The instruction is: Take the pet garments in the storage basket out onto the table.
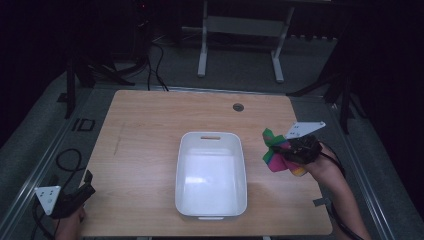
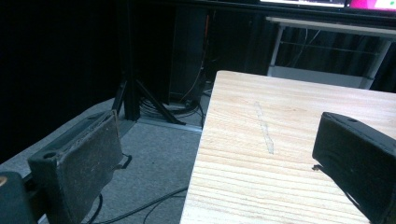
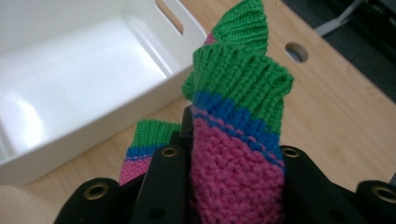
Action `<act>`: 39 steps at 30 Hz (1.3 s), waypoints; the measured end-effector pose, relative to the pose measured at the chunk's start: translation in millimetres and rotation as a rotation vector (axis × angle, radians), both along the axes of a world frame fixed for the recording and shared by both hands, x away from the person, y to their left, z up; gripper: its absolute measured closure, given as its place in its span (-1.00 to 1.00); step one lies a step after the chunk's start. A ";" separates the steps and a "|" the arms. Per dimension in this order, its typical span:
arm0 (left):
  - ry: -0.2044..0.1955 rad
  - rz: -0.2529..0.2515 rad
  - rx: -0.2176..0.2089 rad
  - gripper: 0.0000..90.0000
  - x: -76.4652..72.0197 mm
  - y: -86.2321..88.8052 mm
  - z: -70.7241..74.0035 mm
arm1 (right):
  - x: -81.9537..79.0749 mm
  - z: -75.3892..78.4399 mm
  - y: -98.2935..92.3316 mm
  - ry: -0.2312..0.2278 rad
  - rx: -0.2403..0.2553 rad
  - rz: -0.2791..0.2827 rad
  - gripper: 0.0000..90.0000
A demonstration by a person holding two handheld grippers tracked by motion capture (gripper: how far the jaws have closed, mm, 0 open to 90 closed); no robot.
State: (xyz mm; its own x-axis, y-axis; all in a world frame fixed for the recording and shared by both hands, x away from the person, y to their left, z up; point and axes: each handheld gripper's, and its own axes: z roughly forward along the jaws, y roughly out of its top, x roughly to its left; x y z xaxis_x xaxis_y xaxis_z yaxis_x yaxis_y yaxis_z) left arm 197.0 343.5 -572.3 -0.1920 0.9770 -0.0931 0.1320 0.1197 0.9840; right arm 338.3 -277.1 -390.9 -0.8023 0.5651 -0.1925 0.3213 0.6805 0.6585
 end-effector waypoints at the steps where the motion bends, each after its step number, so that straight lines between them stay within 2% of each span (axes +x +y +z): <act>1: 0.000 0.000 0.000 -0.96 -0.1 0.1 0.0 | 0.8 -5.3 -1.1 0.004 -0.003 -0.006 0.66; 6: -0.001 -0.003 -0.001 -0.96 0.2 -0.1 0.0 | 4.6 -22.7 -6.1 0.022 0.005 -0.026 0.66; 8: 0.000 -0.002 0.001 -0.96 0.2 -0.3 0.0 | 7.4 -37.7 -10.6 0.037 0.014 -0.031 0.66; 10: -0.001 -0.002 0.001 -0.96 0.1 -0.3 0.0 | 7.4 -37.7 -10.6 0.037 0.014 -0.031 0.66; 11: 0.000 -0.002 0.003 -0.96 0.0 -0.3 0.0 | 9.5 -54.3 -13.1 0.051 0.012 -0.044 0.66; 15: 0.000 -0.003 0.005 -0.96 -0.1 -0.4 0.0 | 10.9 -77.5 -12.6 0.071 0.014 -0.051 0.66; 18: -0.002 -0.003 0.005 -0.96 -0.2 -0.4 0.0 | 12.4 -94.3 -10.3 0.087 -0.002 -0.059 0.66; 19: -0.002 -0.003 0.005 -0.96 -0.2 -0.4 0.0 | 12.4 -94.3 -10.3 0.087 -0.002 -0.059 0.66; 20: -0.002 -0.003 0.004 -0.96 -0.3 -0.2 0.0 | 14.9 -103.3 -9.2 0.098 -0.021 -0.087 0.65; 22: -0.002 -0.003 0.004 -0.96 -0.3 -0.2 0.0 | 16.0 -107.0 -9.0 0.103 -0.020 -0.093 0.65; 23: -0.002 -0.004 0.003 -0.96 -0.2 -0.1 0.0 | 17.3 -113.6 -8.3 0.113 -0.003 -0.097 0.65; 26: -0.002 -0.007 0.002 -0.96 -0.1 -0.1 0.0 | 17.5 -123.8 -3.8 0.106 -0.009 -0.101 0.65; 28: -0.002 -0.007 0.003 -0.96 -0.2 -0.1 -0.1 | 18.0 -127.5 -2.1 0.115 -0.004 -0.101 0.64; 31: -0.002 -0.008 0.007 -0.96 -0.3 -0.3 -0.1 | 20.8 -141.5 3.2 0.144 -0.017 -0.097 0.63; 35: -0.003 -0.008 0.005 -0.96 0.0 -0.3 0.0 | 20.7 -147.4 5.8 0.143 -0.012 -0.101 0.60; 36: -0.002 -0.008 0.005 -0.96 0.0 -0.3 0.0 | 20.4 -147.9 6.5 0.143 -0.012 -0.101 0.58; 37: -0.003 -0.008 0.006 -0.96 0.0 -0.4 -0.1 | 20.6 -146.2 7.5 0.157 -0.013 -0.104 0.42; 39: -0.002 -0.008 0.008 -0.96 -0.3 -0.3 -0.1 | 19.8 -143.4 8.6 0.160 -0.022 -0.092 0.29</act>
State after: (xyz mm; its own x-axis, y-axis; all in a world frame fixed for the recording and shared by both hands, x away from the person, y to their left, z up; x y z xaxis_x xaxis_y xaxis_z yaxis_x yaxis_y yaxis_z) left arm 196.7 343.2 -572.3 -0.1836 0.9792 -0.0860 0.1310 0.1110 0.9851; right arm 358.1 -268.5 -534.2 -0.7687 0.6347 -0.0796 0.4827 0.6572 0.5789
